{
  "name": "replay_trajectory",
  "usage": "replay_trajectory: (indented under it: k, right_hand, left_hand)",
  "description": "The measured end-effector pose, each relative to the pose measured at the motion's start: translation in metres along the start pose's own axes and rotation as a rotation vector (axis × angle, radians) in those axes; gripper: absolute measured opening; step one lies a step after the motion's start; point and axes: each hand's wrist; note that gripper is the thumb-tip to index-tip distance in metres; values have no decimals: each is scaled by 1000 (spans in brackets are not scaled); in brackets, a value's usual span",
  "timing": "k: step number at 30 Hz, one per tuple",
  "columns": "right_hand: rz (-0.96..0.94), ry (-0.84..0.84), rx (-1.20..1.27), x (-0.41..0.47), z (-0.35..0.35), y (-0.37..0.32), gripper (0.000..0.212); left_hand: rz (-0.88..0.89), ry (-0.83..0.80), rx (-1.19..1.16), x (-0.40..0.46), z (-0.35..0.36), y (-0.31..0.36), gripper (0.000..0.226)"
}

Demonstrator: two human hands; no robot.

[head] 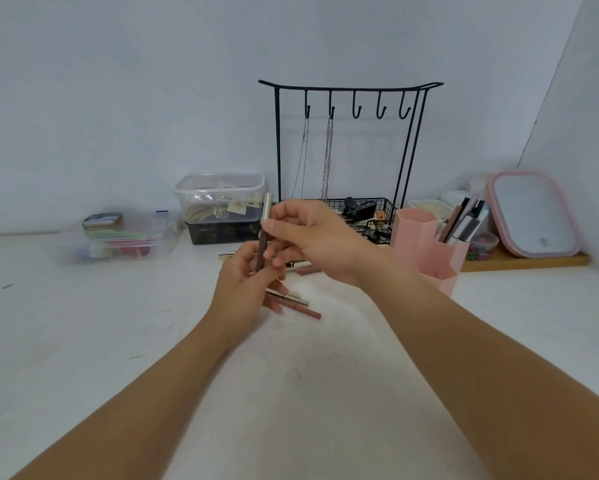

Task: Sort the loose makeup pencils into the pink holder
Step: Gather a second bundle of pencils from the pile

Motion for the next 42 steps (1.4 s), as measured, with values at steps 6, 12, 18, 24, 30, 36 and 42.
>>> replay_trajectory:
  k: [6, 12, 18, 24, 30, 36, 42]
  right_hand:
    - [29, 137, -275, 1, -6, 26, 10]
    - [-68, 428, -536, 5, -47, 15, 14]
    - [58, 160, -1004, 3, -88, 25, 12]
    - [68, 88, -1194, 9, -79, 57, 15]
    - [93, 75, -1245, 6, -77, 69, 11]
    - [154, 24, -1265, 10, -75, 72, 6]
    - [106, 101, -1159, 8, -74, 38, 11]
  left_hand:
    - [46, 53, 174, 6, 0, -8, 13]
    - [-156, 181, -44, 10, -6, -1, 34]
    - [-213, 204, -148, 12, -12, -2, 37]
    - [-231, 128, -60, 12, -10, 0, 41]
    - [-232, 90, -23, 12, -10, 0, 41]
    - [-240, 80, -12, 12, -8, -1, 32]
    - [-223, 37, -79, 14, -10, -6, 20]
Point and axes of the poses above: each hand's wrist, its own x-axis towards the middle knuckle, its own z-axis out of the palm, y = z × x, and after that the axes turned 5 degrees about x, right-handed
